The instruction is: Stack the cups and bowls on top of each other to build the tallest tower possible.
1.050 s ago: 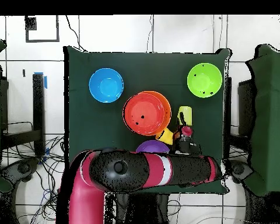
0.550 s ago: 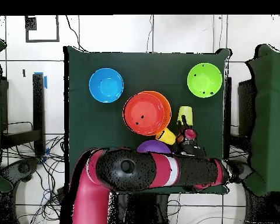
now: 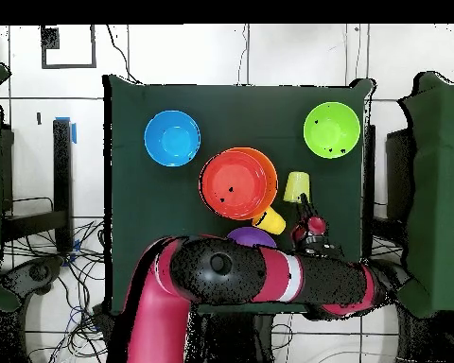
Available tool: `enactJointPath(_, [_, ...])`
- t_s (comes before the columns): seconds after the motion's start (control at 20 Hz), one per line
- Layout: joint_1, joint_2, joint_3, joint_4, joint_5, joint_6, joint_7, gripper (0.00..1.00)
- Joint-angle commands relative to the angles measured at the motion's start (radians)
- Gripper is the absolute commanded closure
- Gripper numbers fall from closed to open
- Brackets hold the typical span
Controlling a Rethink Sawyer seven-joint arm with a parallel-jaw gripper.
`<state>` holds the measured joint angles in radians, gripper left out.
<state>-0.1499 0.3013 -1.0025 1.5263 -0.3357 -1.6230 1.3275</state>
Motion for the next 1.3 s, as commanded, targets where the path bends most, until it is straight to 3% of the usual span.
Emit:
enactJointPath(0.05, [-0.002,0.093,0.091,-0.027,0.004,-0.018,-0.12,0.0])
enactJointPath(0.85, [0.023,0.193,0.069,-0.058,0.119,-0.052,-0.181,0.0])
enactJointPath(1.3, [0.02,0.182,0.041,-0.092,0.133,-0.053,-0.12,0.0])
